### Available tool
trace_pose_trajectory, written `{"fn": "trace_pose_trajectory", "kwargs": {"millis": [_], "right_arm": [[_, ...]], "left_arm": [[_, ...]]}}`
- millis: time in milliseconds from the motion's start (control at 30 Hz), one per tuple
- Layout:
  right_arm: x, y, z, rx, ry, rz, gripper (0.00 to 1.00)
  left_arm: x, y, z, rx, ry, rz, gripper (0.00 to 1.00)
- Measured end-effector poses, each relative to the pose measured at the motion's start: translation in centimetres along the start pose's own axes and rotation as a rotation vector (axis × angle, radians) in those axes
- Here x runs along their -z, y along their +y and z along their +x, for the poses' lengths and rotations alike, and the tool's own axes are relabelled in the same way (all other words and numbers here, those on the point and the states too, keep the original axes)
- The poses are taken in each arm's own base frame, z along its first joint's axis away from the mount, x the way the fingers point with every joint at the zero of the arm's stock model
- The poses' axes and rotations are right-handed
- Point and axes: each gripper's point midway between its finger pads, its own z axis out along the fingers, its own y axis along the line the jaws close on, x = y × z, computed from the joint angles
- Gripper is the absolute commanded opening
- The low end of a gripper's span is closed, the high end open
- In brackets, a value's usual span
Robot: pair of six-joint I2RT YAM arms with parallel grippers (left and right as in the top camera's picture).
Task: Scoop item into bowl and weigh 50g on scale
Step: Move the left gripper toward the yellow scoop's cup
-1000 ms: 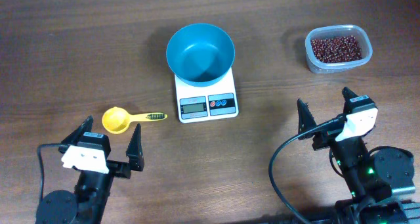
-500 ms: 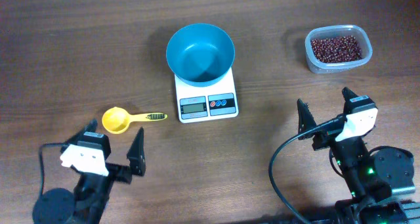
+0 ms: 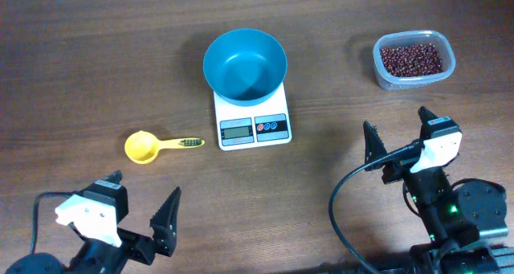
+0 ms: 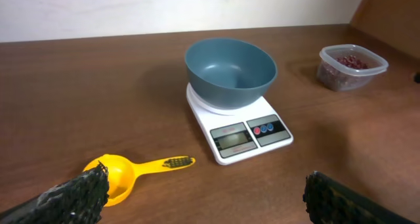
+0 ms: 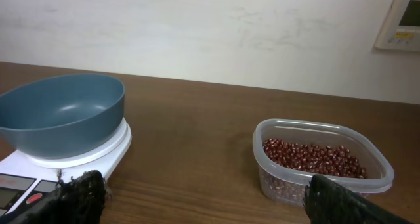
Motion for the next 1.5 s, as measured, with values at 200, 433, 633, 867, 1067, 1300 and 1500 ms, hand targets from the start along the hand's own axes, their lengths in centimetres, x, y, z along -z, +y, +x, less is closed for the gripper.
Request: {"fn": "trace_pose_trajectory", "kwargs": {"millis": [200, 433, 633, 867, 1067, 1300, 1500], "right_arm": [[0.0, 0.0, 0.0, 0.0, 0.0, 0.0, 0.99], [0.0, 0.0, 0.0, 0.0, 0.0, -0.001, 0.99], [0.0, 0.0, 0.0, 0.0, 0.0, 0.0, 0.99], [0.0, 0.0, 0.0, 0.0, 0.0, 0.0, 0.99], [0.0, 0.0, 0.0, 0.0, 0.0, 0.0, 0.99], [0.0, 0.0, 0.0, 0.0, 0.0, 0.0, 0.99], [0.0, 0.0, 0.0, 0.0, 0.0, -0.001, 0.99]], "left_arm": [[0.0, -0.5, 0.8, 0.015, 0.032, 0.03, 0.99], [0.1, -0.7, 2.0, 0.055, 0.081, 0.04, 0.99], [0.1, -0.7, 2.1, 0.056, 0.086, 0.04, 0.99], [0.9, -1.0, 1.6, 0.057, 0.087, 0.041, 0.99], [1.1, -1.1, 1.9, 0.082, 0.103, 0.04, 0.99], [1.3, -1.2, 0.9, 0.102, 0.106, 0.039, 0.99], [1.5, -1.3, -2.0, 0.113, 0.128, 0.038, 0.99]]}}
